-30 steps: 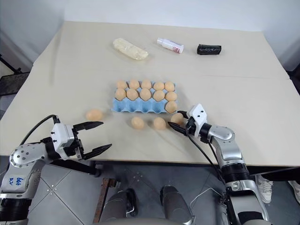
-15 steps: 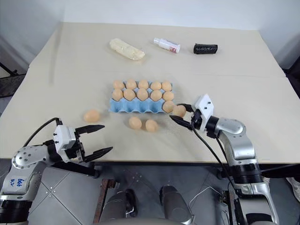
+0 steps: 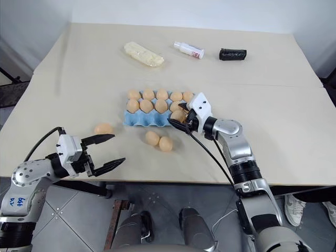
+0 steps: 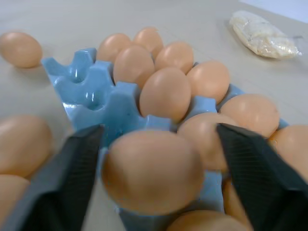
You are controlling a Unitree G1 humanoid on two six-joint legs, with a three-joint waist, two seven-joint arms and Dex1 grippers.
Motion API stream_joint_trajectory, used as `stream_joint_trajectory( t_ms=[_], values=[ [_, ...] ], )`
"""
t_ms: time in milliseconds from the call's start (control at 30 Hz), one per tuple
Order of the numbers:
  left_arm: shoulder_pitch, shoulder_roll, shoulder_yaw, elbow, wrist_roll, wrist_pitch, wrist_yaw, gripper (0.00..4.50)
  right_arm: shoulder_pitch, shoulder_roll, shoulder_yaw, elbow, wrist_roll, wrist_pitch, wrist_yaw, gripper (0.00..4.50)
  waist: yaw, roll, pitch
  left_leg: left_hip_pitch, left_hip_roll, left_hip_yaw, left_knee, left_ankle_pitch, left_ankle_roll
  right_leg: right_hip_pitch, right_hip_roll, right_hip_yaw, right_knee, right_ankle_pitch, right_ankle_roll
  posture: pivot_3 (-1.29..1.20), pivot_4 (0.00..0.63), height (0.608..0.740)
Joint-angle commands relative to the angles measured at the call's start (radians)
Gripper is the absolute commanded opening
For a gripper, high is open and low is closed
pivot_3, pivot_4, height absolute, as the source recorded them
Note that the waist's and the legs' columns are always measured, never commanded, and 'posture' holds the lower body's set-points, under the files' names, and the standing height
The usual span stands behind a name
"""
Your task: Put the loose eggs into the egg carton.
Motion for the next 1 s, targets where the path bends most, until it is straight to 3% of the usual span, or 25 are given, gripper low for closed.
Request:
stream_joint_trajectory(
  t_ms=[33,300,567,800,1000],
  values=[
    [0.016,-0.011,0.024,-0.054,-0.031,0.014,0.02,4.5,0.043,-0.038,-0.039,-0.119,0.047,-0.004,0.041,4.49,0.002,0.0,0.0,0.0,0.0,0.0,0.0,0.0,0.0,0.0,0.0,0.0,0.0,0.0,0.0,0.0,0.15,0.74],
    [-0.061,-0.03,-0.023,-0.002,0.0,-0.006,0.021,4.5,0.335,-0.209,-0.212,-0.383,0.16,0.017,0.075,4.49,0.022,0.0,0.0,0.0,-0.001,-0.001,0.001,-0.003,-0.004,0.001,-0.001,0.0,-0.001,-0.001,0.001,0.0,0.15,0.74],
    [-0.153,-0.032,-0.12,0.06,0.029,-0.046,-0.067,4.5,0.615,-0.31,-0.351,-0.439,0.198,-0.021,0.105,4.49,0.025,0.0,0.0,0.001,0.0,0.0,0.001,-0.004,-0.004,0.002,0.0,0.001,-0.001,-0.001,0.001,0.0,0.15,0.74],
    [-0.216,-0.049,-0.153,0.109,0.033,-0.062,-0.093,4.5,0.621,-0.298,-0.318,-0.388,0.188,-0.116,0.139,4.49,0.025,0.0,0.0,0.001,-0.001,0.0,0.002,-0.003,-0.003,0.002,0.0,0.001,-0.001,0.0,0.002,0.0,0.15,0.74],
    [-0.18,-0.024,-0.107,0.105,0.022,-0.057,-0.083,4.5,0.516,-0.278,-0.128,-0.489,0.178,0.051,0.148,4.49,0.015,0.0,0.0,0.002,0.0,-0.002,0.002,-0.001,0.0,0.002,0.0,0.001,0.001,0.0,0.002,0.0,0.15,0.74]
  ],
)
